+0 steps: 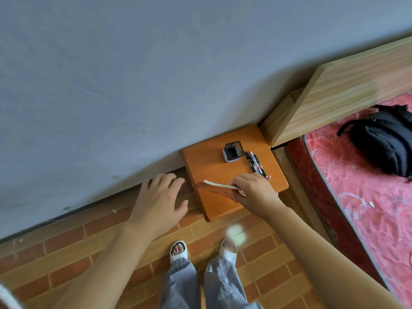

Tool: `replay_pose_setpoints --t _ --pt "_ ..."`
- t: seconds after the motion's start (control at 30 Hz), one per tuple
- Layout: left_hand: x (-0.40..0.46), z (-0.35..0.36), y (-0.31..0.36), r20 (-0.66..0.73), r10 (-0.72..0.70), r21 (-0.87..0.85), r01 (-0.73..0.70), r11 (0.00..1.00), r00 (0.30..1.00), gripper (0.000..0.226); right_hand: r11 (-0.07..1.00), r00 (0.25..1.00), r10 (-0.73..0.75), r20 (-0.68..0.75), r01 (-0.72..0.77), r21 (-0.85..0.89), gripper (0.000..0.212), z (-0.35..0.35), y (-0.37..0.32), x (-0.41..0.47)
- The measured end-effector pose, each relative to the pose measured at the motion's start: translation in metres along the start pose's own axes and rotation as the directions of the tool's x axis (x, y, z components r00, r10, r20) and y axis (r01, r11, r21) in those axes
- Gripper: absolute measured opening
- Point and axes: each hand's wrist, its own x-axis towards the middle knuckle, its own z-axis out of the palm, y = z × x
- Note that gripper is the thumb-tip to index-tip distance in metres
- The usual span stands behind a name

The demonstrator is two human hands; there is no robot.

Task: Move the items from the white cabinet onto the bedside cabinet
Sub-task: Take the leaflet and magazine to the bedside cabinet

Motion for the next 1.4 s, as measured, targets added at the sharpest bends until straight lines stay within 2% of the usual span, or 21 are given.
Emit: replay_pose_setpoints --t 0.17,0.53,0.87,1.03,1.27,1.4 --pt "0.029 0.001 0.03 -0.029 0.07 -0.002 -0.07 0.998 0.997 0.061 1.0 0.999 -0.007 0.043 0.007 -0.019 0.007 0.01 0.016 0.006" --pt "0.05 0.04 0.045 -0.075 0.181 0.014 -0.18 0.984 0.981 0.033 0.999 0.997 -0.044 0.056 0.045 -0.015 0.017 0.023 0.026 0.011" --pt "0.054 0.059 0.048 -0.126 0.185 0.028 -0.183 0.983 0.975 0.018 0.996 0.996 -0.067 0.065 0.07 -0.046 0.014 0.031 0.028 0.009" --pt "0.052 0.066 0.049 -0.146 0.189 0.043 -0.184 0.982 0.971 0.017 0.998 0.995 -0.034 0.092 0.038 -0.043 0.016 0.033 0.031 0.003" --pt "0.042 0.079 0.043 -0.152 0.172 0.031 -0.17 0.985 0.973 0.017 0.991 0.99 0.037 0.138 -0.019 -0.134 0.022 0.024 0.051 -0.016" --pt "0.039 0.088 0.038 -0.15 0.172 0.03 -0.169 0.985 0.974 0.017 0.984 0.991 0.041 0.125 -0.019 -0.177 0.052 0.039 0.044 -0.016"
